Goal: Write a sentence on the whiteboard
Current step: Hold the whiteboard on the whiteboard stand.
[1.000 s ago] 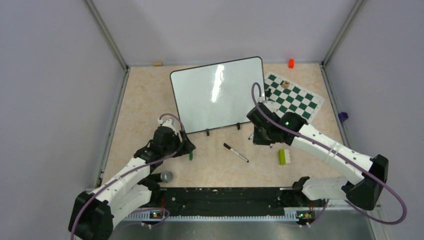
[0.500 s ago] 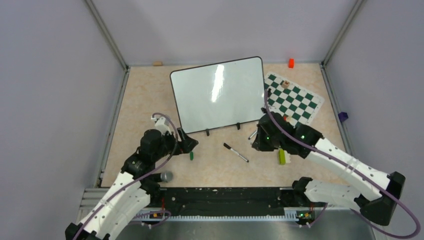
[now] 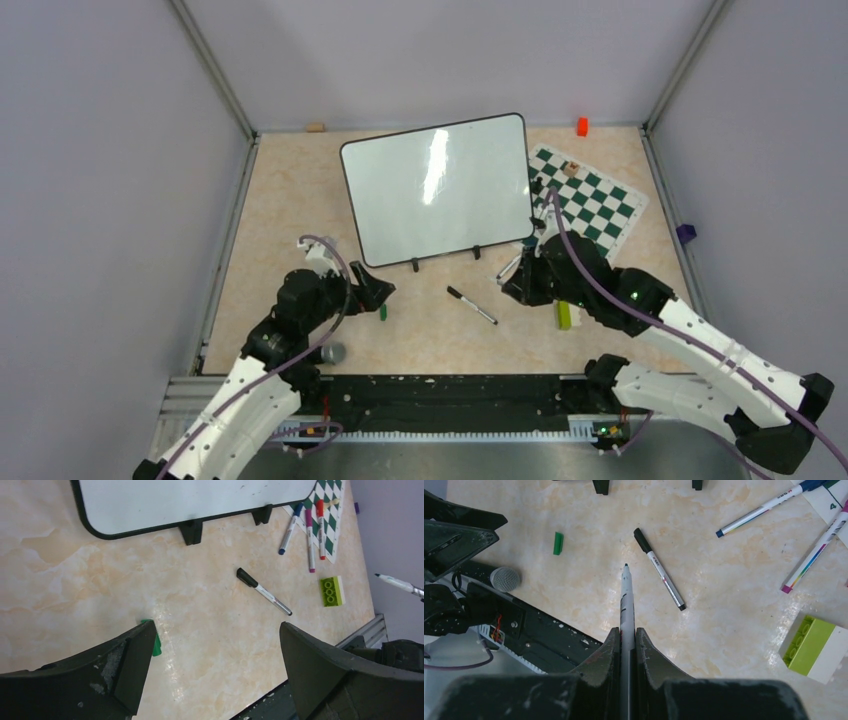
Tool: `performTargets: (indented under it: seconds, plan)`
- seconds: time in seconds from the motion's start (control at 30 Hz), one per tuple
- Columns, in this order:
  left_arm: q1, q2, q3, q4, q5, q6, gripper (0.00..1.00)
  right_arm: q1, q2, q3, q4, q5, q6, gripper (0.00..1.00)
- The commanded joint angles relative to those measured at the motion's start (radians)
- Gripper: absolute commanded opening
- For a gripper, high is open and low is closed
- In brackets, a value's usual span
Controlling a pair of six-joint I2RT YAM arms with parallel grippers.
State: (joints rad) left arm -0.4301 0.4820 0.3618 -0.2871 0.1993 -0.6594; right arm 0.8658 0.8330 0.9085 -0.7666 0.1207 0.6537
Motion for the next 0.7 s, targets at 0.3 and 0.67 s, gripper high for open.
performTargets:
  seconds: [0.3,0.67]
  plan:
    - [0.006,0.044,-0.105,0.340,-0.098,0.114,0.99,-0.003,0.000,-0.002,0.052,0.008,-0.026,0.00]
    - [0.007,0.061,-0.157,0.517,-0.121,0.203,0.99,-0.001,0.131,0.163,0.098,0.089,-0.098,0.00]
